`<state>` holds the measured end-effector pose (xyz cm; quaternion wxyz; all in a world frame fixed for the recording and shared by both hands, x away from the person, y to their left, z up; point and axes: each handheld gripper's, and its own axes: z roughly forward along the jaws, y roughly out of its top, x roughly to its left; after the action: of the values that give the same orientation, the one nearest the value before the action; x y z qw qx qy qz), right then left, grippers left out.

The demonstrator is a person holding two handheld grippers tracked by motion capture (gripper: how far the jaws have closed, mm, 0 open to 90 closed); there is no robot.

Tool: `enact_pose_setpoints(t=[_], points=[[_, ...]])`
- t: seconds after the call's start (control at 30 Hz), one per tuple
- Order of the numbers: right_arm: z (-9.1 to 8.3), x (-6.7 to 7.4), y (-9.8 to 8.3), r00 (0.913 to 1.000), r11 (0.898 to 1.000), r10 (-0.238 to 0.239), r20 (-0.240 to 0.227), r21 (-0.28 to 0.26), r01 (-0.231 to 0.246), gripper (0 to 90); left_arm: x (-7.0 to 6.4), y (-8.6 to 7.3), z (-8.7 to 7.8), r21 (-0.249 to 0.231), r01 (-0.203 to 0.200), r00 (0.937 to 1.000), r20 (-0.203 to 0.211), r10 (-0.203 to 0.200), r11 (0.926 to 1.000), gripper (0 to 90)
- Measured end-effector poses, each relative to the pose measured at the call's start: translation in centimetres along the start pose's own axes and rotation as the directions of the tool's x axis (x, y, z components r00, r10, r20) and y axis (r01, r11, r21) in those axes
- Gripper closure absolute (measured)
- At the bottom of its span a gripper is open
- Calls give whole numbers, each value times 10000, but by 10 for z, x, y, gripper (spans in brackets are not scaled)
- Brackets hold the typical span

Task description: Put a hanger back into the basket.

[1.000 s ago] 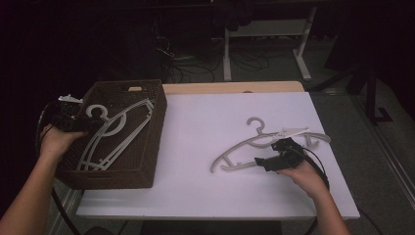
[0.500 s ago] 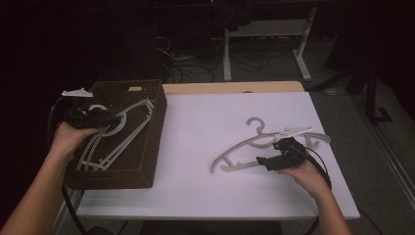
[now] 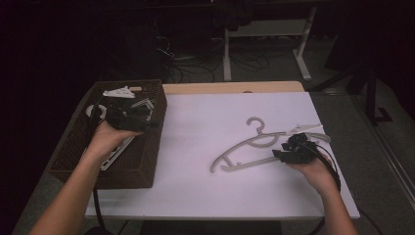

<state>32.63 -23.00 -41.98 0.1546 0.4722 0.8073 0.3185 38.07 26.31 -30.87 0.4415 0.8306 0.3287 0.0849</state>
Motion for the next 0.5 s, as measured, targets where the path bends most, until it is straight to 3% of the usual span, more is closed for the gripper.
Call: enact_pose_setpoints(t=[0.23,0.3,0.37,0.5], points=[[3,-25,-9,9970,9983,269,722,487,-305,833,-29,16,43,-91,-287,9957,882,293,9995,235],[3,-28,-10,9965,9981,252,800,538,-296,848,-32,17,50,-111,-297,9945,1006,307,9995,235],[3,-34,-12,9951,9977,283,952,591,-340,892,-41,20,68,-50,-371,9907,1309,375,9993,235],[5,-40,-14,9943,9962,422,977,720,-494,894,-49,23,91,106,-449,9875,1519,428,9989,235]])
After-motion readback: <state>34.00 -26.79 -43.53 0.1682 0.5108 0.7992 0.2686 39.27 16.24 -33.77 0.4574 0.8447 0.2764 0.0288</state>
